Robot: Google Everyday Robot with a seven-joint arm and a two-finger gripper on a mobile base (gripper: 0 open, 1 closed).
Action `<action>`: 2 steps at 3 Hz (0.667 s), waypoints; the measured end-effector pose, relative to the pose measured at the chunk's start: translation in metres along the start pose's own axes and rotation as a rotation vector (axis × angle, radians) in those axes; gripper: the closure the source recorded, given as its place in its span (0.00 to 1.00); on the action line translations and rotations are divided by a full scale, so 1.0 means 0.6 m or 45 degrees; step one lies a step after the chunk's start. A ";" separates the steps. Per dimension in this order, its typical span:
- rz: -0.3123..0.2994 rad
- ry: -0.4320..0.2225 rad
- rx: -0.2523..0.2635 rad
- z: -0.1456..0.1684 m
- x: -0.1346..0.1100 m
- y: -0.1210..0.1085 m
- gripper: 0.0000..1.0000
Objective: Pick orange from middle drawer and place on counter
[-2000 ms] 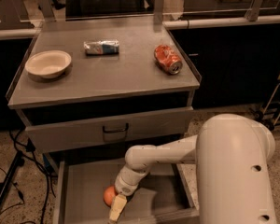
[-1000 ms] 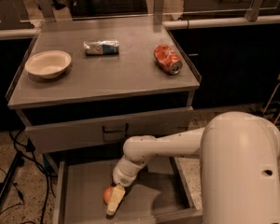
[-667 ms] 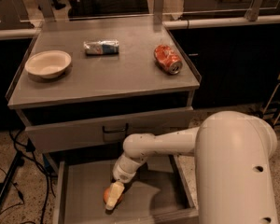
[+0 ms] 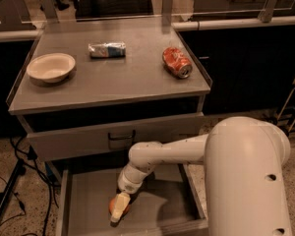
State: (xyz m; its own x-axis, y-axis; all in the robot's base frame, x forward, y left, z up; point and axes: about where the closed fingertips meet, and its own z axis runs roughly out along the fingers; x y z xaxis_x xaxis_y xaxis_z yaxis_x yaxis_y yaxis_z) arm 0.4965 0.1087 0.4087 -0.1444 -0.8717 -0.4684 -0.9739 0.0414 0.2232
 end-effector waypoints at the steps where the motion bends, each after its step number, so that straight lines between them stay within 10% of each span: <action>1: -0.033 -0.017 -0.010 0.014 0.015 0.015 0.00; 2: -0.033 -0.017 -0.010 0.014 0.015 0.016 0.12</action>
Offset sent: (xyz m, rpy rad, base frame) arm -0.0077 -0.0028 -0.0035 0.0309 -0.0200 0.0304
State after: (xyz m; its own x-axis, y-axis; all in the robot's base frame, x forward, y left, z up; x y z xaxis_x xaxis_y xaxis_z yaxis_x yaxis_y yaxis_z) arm 0.4846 0.1054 0.3994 -0.1213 -0.8659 -0.4853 -0.9759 0.0148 0.2175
